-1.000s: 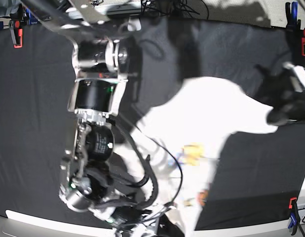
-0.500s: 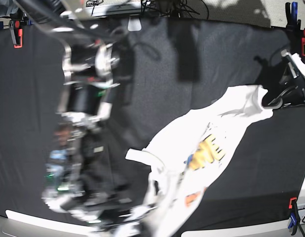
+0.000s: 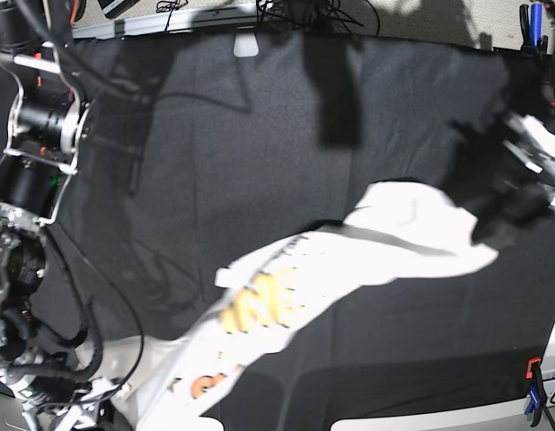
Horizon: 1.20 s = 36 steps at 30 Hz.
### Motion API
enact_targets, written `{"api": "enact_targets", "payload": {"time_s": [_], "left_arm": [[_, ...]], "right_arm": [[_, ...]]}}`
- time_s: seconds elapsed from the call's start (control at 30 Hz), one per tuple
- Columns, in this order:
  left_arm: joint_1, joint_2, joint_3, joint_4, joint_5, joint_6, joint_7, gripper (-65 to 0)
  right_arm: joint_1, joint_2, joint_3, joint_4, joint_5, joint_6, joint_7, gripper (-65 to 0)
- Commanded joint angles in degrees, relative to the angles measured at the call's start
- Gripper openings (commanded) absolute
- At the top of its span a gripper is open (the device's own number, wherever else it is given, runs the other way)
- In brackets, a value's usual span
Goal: Layout the t-shirt on the table in an organized manner, then fold the t-shirt properly
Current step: 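Raise the shirt high with both grippers, letting it hang down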
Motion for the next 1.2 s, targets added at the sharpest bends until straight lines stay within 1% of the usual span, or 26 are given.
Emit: {"api": "enact_targets", "payload": {"time_s": [0.0, 0.07, 0.2, 0.23, 0.27, 0.33, 0.43, 0.53, 0.6, 0.67, 0.8, 0.93, 1.1, 1.17], "left_arm": [[-0.46, -0.81, 0.28, 1.18, -1.34, -0.22, -0.85, -65.0], [-0.44, -0.81, 1.38, 1.73, -1.34, -0.22, 2.32, -65.0], [-0.24, -0.81, 2.12, 3.52, -1.34, -0.13, 11.54, -65.0], [0.07, -0.81, 2.43, 4.24, -1.34, 0.24, 13.6, -65.0], [0.55, -0.83, 2.93, 5.07, -1.34, 1.31, 15.06, -65.0], [2.32, -0.81, 4.55, 6.95, -1.34, 2.69, 15.54, -65.0], [5.53, -0.81, 8.57, 9.86, -1.34, 2.6, 13.53, -65.0], [7.72, -0.79, 14.16, 11.72, -1.34, 2.12, 10.25, -65.0], [8.61, -0.33, 17.75, 11.72, -1.34, 0.63, 7.08, -65.0], [8.96, 1.27, 20.46, 11.72, -1.34, -0.48, 6.49, -65.0], [8.94, 5.79, 24.09, 11.72, -1.34, -1.77, 6.49, -65.0], [8.94, 9.94, 26.18, 11.72, -1.34, -2.19, 6.19, -65.0], [9.09, 13.88, 27.23, 11.72, -1.34, -2.16, 5.81, -65.0], [9.07, 14.43, 27.23, 11.72, -1.34, -2.16, 5.81, -65.0]], "right_arm": [[2.03, -1.22, -0.17, 0.83, 1.95, -0.13, 1.6, -65.0], [2.05, -4.31, -0.17, 0.83, 1.88, -0.11, 2.14, -65.0], [2.54, -11.78, -0.37, 0.83, 1.77, 0.02, 3.74, -65.0], [2.84, -13.49, -0.81, 0.83, 1.77, 0.02, 3.91, -65.0], [3.23, -14.99, -1.46, 0.83, 1.75, 0.02, 4.07, -65.0], [4.33, -17.44, -3.26, 0.83, 1.68, 0.04, 4.46, -65.0], [6.16, -20.06, -5.79, 0.83, 0.37, 0.02, 4.44, -65.0], [7.63, -22.23, -7.54, 0.83, -1.55, 0.04, 4.63, -65.0], [7.98, -23.52, -8.22, 0.83, -1.46, 0.02, 4.9, -65.0], [8.07, -25.09, -8.76, 0.83, -1.46, 0.04, 5.09, -65.0], [8.07, -27.81, -9.27, 0.83, -1.46, 0.02, 5.22, -65.0], [8.07, -27.81, -9.73, 0.74, -1.22, 0.04, 5.6, -65.0], [8.07, -27.81, -9.88, -0.63, -1.46, 0.04, 5.62, -65.0], [8.07, -27.81, -9.9, -1.84, -1.44, 0.04, 5.68, -65.0]]}}
